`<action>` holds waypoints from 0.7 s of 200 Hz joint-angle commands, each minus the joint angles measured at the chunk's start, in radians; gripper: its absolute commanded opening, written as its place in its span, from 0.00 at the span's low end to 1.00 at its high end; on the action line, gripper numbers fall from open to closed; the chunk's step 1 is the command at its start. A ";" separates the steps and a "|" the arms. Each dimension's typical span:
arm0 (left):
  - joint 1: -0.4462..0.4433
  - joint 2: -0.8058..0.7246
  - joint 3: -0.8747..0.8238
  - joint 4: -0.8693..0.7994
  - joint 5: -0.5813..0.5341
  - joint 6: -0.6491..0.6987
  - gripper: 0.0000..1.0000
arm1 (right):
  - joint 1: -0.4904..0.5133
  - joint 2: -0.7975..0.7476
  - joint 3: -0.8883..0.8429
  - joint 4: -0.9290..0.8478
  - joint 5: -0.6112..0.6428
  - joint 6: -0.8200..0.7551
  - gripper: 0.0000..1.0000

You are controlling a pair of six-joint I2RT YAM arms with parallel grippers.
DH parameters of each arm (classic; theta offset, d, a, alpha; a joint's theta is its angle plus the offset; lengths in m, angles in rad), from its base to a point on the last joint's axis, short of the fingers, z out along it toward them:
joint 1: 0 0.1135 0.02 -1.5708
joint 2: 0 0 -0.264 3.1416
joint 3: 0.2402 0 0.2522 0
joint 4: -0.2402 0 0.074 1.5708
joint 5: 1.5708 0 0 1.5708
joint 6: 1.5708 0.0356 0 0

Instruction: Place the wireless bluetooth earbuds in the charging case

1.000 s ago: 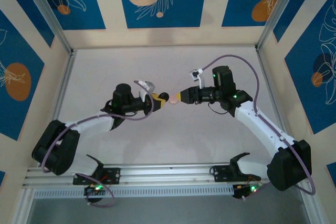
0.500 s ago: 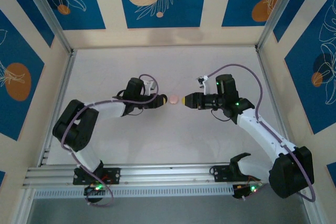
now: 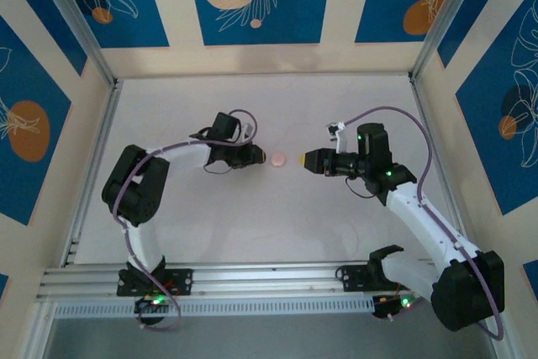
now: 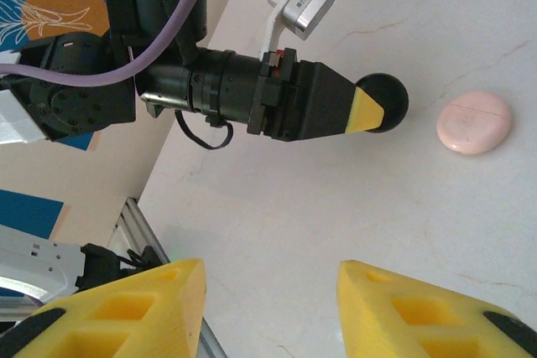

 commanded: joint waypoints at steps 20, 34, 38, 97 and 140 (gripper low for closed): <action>0.009 0.072 0.104 -0.142 0.005 0.006 0.24 | -0.014 -0.061 -0.028 -0.020 0.013 -0.008 0.45; 0.008 0.079 0.107 -0.152 -0.007 0.004 0.24 | -0.020 -0.074 -0.031 -0.032 0.016 -0.009 0.45; 0.009 0.079 0.107 -0.157 -0.011 0.004 0.24 | -0.020 -0.079 -0.033 -0.036 0.016 -0.009 0.45; 0.012 0.086 0.111 -0.237 -0.090 0.020 0.33 | -0.034 -0.130 -0.040 -0.070 0.036 -0.016 0.44; 0.020 0.061 0.125 -0.313 -0.174 0.058 0.48 | -0.042 -0.141 -0.024 -0.106 0.048 -0.035 0.44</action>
